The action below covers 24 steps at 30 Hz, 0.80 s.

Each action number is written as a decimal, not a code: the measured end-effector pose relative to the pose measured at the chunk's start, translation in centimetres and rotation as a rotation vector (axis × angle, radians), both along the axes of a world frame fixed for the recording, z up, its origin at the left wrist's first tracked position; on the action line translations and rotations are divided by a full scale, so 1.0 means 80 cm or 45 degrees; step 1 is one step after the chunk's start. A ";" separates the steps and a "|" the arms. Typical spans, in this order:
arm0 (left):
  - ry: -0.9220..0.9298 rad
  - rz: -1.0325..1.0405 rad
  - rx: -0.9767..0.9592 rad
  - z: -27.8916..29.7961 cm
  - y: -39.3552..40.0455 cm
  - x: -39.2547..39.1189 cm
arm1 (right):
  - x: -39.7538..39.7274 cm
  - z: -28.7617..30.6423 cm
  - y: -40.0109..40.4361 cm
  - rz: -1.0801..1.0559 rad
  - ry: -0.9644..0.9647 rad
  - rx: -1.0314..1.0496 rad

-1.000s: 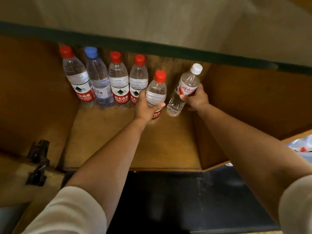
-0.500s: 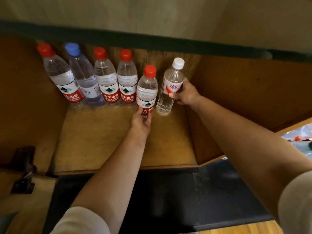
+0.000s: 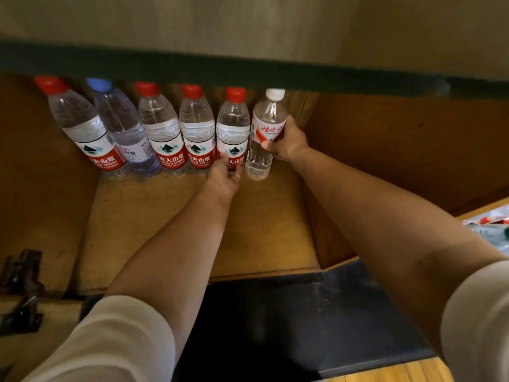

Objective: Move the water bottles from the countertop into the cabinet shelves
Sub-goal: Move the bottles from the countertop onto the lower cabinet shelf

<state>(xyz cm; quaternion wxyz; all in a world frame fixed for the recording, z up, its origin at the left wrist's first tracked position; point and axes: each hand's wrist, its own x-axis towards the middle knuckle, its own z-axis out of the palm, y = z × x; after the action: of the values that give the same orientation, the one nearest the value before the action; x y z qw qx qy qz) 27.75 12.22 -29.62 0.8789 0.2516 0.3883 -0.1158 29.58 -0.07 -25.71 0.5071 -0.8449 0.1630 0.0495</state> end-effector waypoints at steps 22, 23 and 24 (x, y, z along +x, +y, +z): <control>0.005 -0.041 -0.032 -0.007 -0.002 0.010 | 0.009 -0.012 0.013 -0.102 -0.082 -0.115; 0.001 -0.047 -0.030 -0.008 -0.002 0.010 | 0.010 -0.013 0.015 -0.119 -0.085 -0.119; -0.005 -0.051 -0.032 -0.008 -0.002 0.009 | 0.010 -0.013 0.016 -0.132 -0.085 -0.116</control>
<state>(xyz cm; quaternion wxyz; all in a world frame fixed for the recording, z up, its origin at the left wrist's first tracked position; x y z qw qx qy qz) 28.50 12.03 -30.28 0.8803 0.2485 0.3801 -0.1376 30.41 1.23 -26.75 0.4753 -0.8586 0.1917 -0.0125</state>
